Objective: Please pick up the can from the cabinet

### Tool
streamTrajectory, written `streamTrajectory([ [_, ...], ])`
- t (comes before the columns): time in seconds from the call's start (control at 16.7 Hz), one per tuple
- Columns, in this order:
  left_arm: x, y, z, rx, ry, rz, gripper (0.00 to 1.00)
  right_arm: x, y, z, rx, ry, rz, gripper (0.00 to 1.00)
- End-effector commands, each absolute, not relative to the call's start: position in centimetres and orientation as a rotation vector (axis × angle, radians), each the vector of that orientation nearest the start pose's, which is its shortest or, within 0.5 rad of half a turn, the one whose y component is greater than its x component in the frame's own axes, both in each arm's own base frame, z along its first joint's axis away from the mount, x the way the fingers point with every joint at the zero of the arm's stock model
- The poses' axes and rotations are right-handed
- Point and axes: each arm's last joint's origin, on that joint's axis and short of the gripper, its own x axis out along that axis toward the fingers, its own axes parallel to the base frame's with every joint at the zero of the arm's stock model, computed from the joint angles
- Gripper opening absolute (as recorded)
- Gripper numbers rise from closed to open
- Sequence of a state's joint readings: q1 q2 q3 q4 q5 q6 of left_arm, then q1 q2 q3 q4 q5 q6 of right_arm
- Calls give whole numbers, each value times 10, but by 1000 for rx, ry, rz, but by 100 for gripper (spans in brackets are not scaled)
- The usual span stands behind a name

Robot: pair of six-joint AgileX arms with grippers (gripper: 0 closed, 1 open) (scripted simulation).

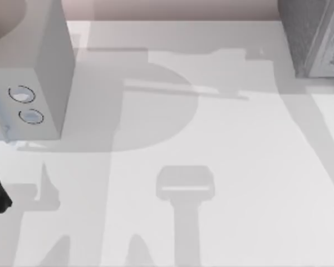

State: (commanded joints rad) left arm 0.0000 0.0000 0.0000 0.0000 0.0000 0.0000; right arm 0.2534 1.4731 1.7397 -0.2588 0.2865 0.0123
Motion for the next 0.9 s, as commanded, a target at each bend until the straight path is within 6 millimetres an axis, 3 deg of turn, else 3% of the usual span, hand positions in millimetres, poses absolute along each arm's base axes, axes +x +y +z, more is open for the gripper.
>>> streamTrajectory([
  [0.42, 106, -1, 160, 0, 0, 0, 100, 319, 81, 483, -2, -9, -17, 100],
  [0.78, 106, -1, 160, 0, 0, 0, 100, 368, 82, 484, -2, -12, -16, 100],
  [0.9, 106, -1, 160, 0, 0, 0, 100, 375, 81, 483, -2, -11, -16, 100],
])
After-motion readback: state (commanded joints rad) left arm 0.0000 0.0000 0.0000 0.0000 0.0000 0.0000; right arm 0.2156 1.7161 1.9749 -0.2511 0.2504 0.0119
